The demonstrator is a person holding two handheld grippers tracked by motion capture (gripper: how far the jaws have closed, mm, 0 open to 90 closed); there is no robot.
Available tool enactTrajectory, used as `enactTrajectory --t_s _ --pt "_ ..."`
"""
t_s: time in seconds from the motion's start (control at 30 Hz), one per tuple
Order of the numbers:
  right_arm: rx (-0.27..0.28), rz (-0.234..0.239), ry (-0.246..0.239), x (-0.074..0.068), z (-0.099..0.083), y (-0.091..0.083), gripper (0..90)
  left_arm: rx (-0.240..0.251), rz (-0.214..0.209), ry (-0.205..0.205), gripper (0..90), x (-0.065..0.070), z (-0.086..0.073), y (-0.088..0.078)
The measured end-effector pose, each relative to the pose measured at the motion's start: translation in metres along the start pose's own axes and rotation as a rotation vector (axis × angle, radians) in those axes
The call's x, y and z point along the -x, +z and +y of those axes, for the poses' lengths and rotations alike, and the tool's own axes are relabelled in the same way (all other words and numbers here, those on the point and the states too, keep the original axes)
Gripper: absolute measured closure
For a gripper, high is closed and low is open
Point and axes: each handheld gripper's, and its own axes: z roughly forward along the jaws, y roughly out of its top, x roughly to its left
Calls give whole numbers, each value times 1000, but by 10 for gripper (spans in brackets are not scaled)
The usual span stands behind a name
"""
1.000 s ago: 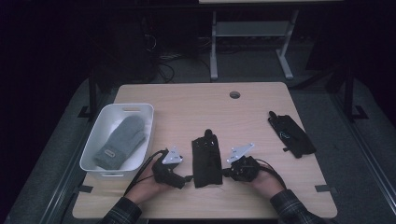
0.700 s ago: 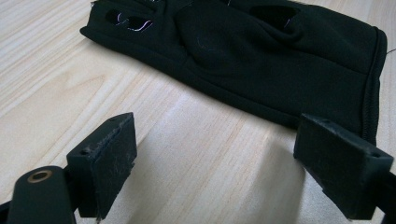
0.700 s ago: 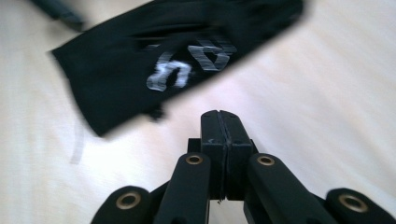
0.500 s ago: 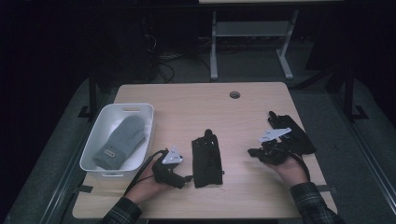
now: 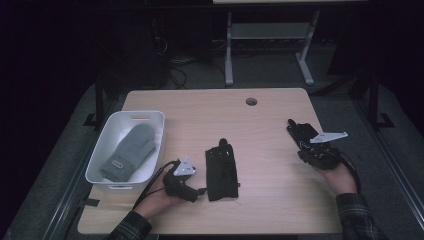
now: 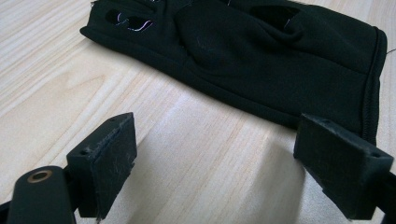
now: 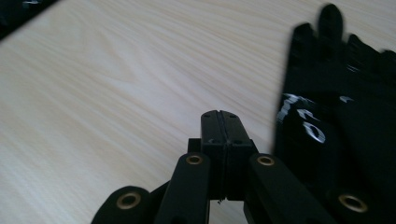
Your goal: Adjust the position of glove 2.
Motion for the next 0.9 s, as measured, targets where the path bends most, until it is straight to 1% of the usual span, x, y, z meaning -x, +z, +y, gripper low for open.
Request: enactTrajectory --t_s 0.07,0.13,0.27,0.43,0.47,0.53,0.6,0.63,0.73,0.9 --pt "-13 -30 8 6 -4 -1 895 0 0 0 122 0 0 0" --pt "-20 -48 16 11 -7 -2 895 0 2 1 123 0 0 0" --pt "-35 -74 44 20 -13 -2 895 -1 2 2 122 0 0 0" --pt "-50 -98 67 29 -19 -3 895 -2 2 3 122 0 0 0" --pt "-59 -103 73 30 -21 -2 895 -2 2 3 122 0 0 0" --pt "-91 -116 62 32 -24 2 899 -3 2 3 122 0 0 0" --pt "-76 -103 83 34 -26 3 900 -4 1 3 122 0 0 0" --pt "-77 -103 83 34 -26 2 900 -3 2 3 122 0 0 0" --pt "-83 -117 72 31 -25 3 900 -2 2 2 122 0 0 0" --pt "-87 -87 60 27 -24 4 900 -2 2 2 122 0 0 0"
